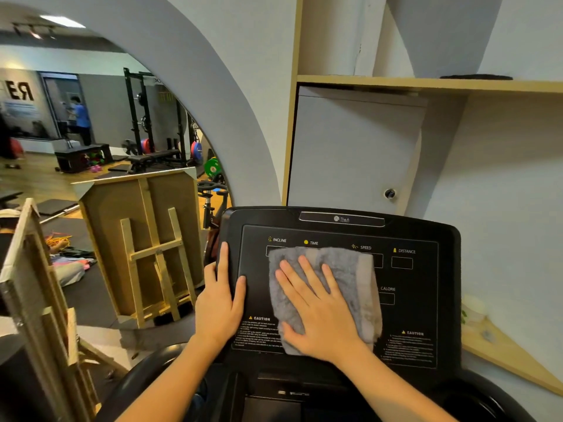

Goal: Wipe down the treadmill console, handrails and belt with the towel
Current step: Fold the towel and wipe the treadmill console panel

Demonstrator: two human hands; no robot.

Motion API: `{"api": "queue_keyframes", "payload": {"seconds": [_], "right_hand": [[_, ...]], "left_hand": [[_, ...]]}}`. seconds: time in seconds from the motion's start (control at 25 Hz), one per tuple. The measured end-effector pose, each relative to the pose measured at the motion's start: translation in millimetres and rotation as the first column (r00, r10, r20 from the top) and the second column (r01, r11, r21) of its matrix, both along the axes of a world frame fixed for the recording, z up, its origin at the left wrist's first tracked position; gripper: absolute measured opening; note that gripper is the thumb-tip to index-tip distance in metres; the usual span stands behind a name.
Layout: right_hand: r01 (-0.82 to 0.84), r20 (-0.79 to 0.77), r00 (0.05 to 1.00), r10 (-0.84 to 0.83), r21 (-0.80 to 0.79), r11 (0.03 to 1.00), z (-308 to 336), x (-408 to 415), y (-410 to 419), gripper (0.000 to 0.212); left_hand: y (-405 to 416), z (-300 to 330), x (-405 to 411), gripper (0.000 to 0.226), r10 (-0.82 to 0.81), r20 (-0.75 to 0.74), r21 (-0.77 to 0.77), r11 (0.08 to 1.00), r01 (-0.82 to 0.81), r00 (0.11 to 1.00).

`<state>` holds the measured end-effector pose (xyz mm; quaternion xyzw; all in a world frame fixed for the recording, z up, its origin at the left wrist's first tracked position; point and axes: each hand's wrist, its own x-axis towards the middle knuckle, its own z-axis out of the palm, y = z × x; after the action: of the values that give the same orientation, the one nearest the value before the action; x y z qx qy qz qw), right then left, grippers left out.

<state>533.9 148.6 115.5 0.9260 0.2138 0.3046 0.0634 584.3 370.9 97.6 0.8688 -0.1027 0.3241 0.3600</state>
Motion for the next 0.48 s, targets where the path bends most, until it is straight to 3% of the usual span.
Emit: {"api": "queue_keyframes", "payload": {"seconds": [0.24, 0.48], "right_hand": [[0.192, 0.039, 0.98, -0.196, 0.075, 0.978, 9.8, -7.1, -60.5, 0.093], [0.316, 0.105, 0.935, -0.338, 0.183, 0.931, 72.8, 39.8, -35.4, 0.09]], "left_hand": [[2.4, -13.8, -8.4, 0.07, -0.006, -0.028, -0.019, 1.0, 0.005, 1.0], [7.1, -34.5, -20.0, 0.071, -0.02, -0.073, -0.043, 0.999, 0.016, 0.997]]}}
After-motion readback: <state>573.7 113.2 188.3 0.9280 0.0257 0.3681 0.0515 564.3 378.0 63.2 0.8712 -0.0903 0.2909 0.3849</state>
